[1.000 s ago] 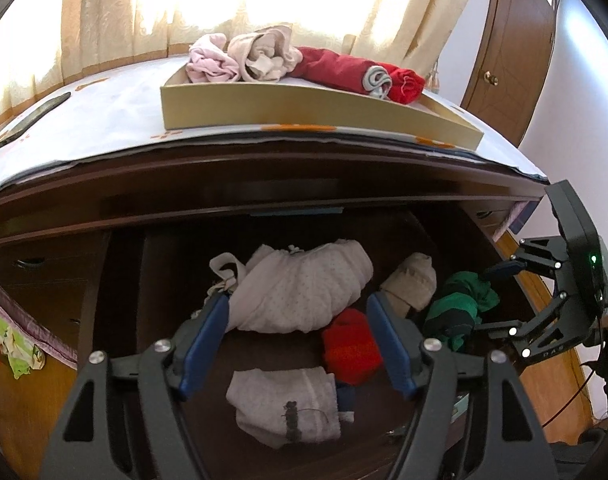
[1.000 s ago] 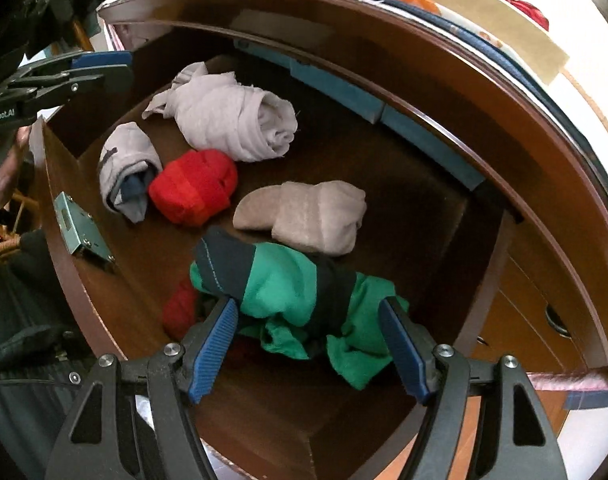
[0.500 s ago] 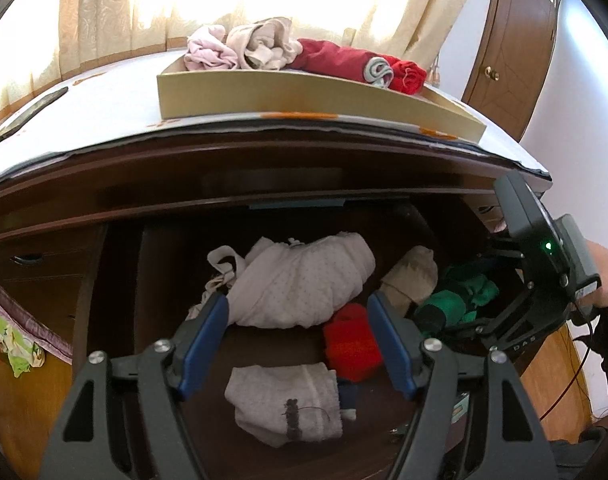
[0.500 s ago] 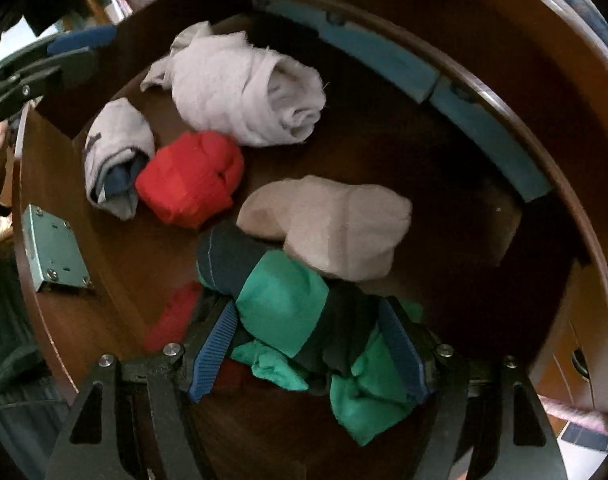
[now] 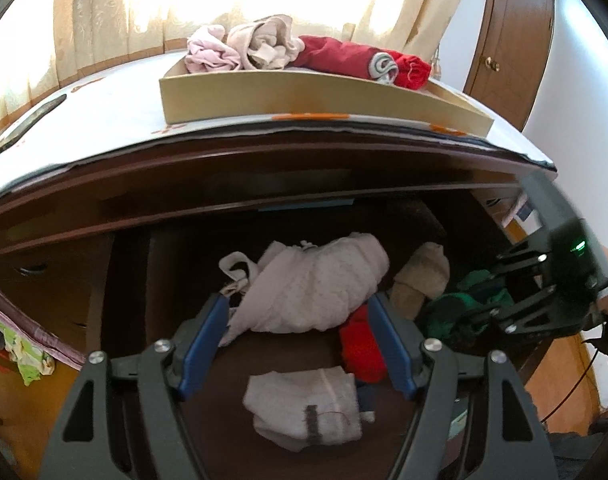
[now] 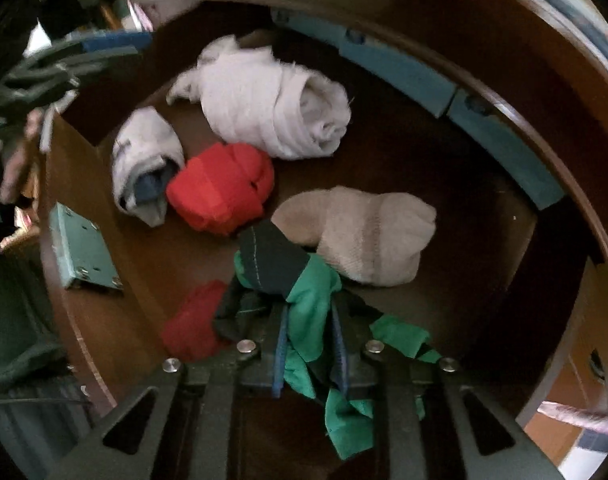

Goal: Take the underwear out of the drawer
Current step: 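Grasp the green-and-black sock with the right tool while the left tool reaches toward the white garment, then grasp the white dotted garment with the left tool while the right tool holds the green sock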

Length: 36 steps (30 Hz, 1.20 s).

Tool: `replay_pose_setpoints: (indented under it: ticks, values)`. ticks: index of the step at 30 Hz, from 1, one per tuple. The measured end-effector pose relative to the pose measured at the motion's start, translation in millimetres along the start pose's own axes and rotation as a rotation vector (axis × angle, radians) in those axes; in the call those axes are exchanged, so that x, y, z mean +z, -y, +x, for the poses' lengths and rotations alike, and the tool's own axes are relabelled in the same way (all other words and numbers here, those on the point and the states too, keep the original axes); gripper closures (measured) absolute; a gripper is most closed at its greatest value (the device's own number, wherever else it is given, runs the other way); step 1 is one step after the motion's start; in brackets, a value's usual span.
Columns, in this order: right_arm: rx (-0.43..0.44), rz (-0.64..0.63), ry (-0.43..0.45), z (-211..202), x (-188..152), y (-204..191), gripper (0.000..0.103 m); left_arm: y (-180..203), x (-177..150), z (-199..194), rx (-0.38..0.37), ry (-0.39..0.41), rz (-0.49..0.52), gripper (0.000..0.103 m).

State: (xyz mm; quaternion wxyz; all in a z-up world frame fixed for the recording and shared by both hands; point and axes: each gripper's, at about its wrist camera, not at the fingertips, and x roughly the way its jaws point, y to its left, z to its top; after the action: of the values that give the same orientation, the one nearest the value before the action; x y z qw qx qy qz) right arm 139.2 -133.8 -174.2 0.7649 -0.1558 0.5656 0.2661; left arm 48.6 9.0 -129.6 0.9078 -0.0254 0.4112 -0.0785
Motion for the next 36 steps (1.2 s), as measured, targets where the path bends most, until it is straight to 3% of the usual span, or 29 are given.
replay_pose_setpoints:
  ticks: [10,15,17,23,36]
  values:
    - [0.059,0.097,0.15,-23.9,-12.7,9.7,0.084,34.5,18.1,21.8,0.041,-0.076,0.287,0.03]
    - [0.089,0.138,0.178,-31.5,-20.1,22.7,0.084,41.4,29.7,40.1,-0.014,-0.147,0.342,0.03]
    - [0.102,0.146,0.175,-28.3,-17.7,22.5,0.084,43.5,32.1,50.1,-0.03,-0.185,0.361,0.03]
    - [0.101,0.134,0.158,-27.2,-19.1,15.0,0.084,48.9,34.6,69.4,0.014,-0.234,0.409,0.03]
    - [0.108,0.119,0.121,-14.5,-9.1,13.4,0.084,83.5,24.2,100.1,0.06,-0.347,0.629,0.032]
